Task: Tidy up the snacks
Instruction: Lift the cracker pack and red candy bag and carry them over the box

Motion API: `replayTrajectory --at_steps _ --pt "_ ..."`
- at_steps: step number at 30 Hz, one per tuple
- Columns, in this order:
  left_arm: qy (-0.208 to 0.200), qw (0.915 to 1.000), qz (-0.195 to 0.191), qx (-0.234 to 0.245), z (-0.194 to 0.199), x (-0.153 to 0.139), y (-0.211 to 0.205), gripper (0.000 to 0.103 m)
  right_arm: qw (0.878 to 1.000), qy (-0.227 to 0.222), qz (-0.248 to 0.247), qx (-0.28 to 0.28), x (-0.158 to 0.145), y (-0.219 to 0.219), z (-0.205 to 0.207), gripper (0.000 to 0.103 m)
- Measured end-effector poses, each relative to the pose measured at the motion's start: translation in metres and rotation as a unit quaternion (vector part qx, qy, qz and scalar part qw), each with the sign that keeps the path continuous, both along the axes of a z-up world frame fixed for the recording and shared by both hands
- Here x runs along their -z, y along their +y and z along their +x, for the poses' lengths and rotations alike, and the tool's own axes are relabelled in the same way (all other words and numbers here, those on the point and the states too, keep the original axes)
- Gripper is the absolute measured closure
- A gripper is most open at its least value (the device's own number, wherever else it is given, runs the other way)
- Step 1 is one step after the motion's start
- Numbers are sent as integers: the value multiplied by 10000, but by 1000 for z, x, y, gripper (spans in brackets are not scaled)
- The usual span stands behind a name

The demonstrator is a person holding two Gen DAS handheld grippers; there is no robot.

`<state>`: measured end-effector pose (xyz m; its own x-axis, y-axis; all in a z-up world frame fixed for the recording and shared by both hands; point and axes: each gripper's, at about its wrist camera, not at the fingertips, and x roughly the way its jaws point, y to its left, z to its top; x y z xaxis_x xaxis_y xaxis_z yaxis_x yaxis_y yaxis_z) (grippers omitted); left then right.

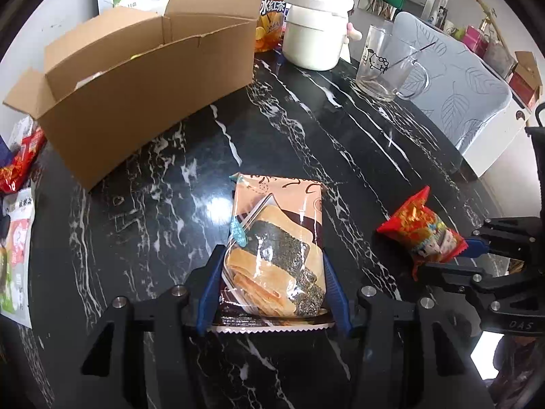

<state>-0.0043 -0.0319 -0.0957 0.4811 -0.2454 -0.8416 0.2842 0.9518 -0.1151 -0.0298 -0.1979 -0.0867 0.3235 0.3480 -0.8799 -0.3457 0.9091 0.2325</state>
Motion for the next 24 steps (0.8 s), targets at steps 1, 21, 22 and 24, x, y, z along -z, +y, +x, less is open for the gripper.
replayTrajectory --at_steps 1,21,22,24 --pt "-26 10000 50 -6 1 1 -1 48 10000 -1 -9 31 0 0 1 56" --pt "-190 9996 159 -164 12 3 -3 54 9979 -417 -476 -171 1 19 13 69" --pt "-162 9997 135 -144 12 3 -3 54 9977 -422 -496 -180 1 19 13 70" --pt "-99 9999 40 -135 12 2 -2 54 9978 -425 -487 -145 1 19 14 71"
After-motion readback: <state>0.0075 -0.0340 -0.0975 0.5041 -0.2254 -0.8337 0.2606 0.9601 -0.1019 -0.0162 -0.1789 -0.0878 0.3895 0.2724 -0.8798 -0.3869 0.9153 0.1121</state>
